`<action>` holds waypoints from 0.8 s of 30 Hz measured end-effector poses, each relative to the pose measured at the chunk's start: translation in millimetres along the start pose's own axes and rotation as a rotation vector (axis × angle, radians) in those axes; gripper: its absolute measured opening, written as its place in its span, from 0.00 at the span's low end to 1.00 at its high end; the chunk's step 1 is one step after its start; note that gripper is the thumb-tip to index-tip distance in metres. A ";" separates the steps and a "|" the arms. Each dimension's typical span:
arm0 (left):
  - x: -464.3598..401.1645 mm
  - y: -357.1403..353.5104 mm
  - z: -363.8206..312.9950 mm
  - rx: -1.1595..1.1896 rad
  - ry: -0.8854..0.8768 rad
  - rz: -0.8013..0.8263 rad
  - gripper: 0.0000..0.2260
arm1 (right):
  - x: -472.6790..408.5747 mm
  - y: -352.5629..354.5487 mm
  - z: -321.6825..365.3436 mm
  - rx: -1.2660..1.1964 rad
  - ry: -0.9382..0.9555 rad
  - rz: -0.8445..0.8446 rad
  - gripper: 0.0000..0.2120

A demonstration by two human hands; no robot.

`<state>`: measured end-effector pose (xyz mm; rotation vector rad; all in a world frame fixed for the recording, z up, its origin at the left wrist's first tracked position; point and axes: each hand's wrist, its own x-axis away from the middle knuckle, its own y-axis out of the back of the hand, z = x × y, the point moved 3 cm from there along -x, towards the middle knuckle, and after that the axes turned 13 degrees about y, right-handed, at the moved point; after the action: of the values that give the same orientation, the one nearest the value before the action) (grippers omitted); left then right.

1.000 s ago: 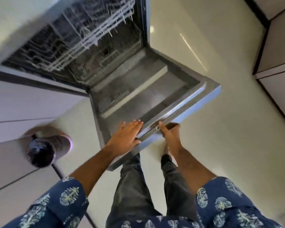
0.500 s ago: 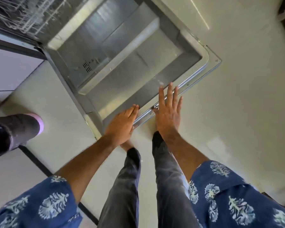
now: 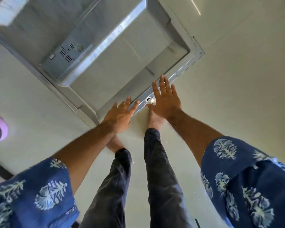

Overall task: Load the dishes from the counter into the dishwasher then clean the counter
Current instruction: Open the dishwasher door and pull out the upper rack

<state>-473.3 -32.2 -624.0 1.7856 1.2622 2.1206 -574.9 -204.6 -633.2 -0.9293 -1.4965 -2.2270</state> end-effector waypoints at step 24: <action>104.7 290.3 180.8 -0.120 0.154 -0.571 0.28 | -50.6 287.1 138.2 -0.616 0.244 -0.402 0.31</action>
<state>-230.0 -70.0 -364.6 1.0571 1.4261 1.9642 -325.6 -202.9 -428.3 -0.4866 -0.9561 -3.0546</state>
